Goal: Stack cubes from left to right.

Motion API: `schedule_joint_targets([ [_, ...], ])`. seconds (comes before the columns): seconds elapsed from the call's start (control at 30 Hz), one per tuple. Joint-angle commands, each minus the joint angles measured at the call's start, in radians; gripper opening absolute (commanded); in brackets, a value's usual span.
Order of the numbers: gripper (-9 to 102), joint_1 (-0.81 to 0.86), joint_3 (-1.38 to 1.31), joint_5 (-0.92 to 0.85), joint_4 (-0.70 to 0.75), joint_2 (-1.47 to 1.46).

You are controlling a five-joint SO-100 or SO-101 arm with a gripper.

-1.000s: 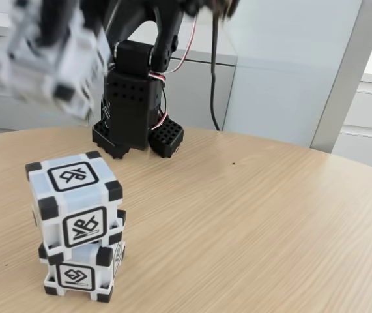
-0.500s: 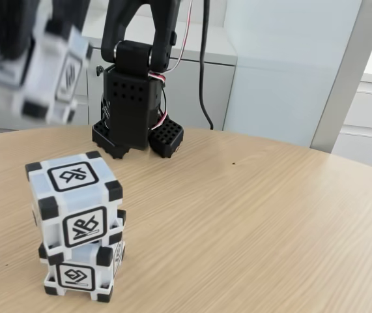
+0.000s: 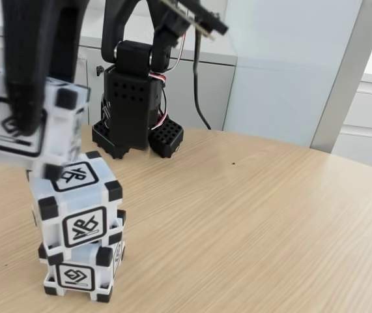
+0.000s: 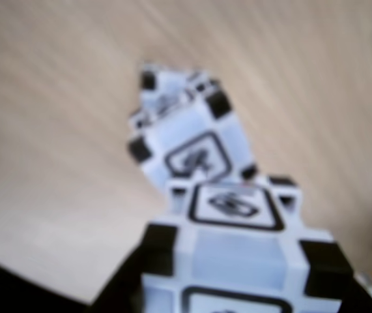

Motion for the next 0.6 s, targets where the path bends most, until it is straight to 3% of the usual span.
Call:
schedule_joint_targets([
  [0.0, 0, -0.049, -0.046, 0.006, 0.018, 0.018],
  [0.57, 0, -0.057, -0.032, 0.012, 0.018, 0.02],
])
